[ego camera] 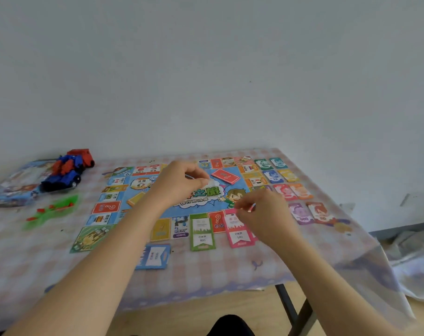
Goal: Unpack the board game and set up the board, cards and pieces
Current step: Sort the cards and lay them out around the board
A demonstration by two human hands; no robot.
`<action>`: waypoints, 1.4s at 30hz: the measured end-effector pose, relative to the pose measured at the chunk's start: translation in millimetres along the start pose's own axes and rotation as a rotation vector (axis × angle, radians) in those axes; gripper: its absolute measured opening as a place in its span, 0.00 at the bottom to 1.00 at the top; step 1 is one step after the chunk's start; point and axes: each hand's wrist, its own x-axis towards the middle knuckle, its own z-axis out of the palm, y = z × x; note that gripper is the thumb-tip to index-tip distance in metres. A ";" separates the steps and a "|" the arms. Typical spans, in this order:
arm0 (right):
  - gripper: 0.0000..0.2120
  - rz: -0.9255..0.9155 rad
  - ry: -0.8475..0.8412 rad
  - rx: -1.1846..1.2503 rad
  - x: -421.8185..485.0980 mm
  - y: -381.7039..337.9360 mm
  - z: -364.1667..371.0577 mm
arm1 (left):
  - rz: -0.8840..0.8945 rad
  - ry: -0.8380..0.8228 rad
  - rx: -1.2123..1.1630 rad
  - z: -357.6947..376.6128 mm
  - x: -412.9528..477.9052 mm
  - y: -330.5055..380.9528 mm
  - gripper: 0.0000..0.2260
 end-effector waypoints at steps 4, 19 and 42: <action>0.09 -0.038 -0.089 0.022 -5.2 -27.1 31.1 | -0.035 -0.015 0.003 -16.9 -24.1 -24.2 0.04; 0.24 -0.236 -0.453 -0.229 -23.8 -98.7 59.5 | -0.093 -0.045 0.049 -73.7 -65.3 -71.6 0.04; 0.12 -0.145 -0.582 -0.112 -12.3 -98.8 55.6 | -0.158 -0.303 -0.063 -78.7 -80.9 -72.6 0.06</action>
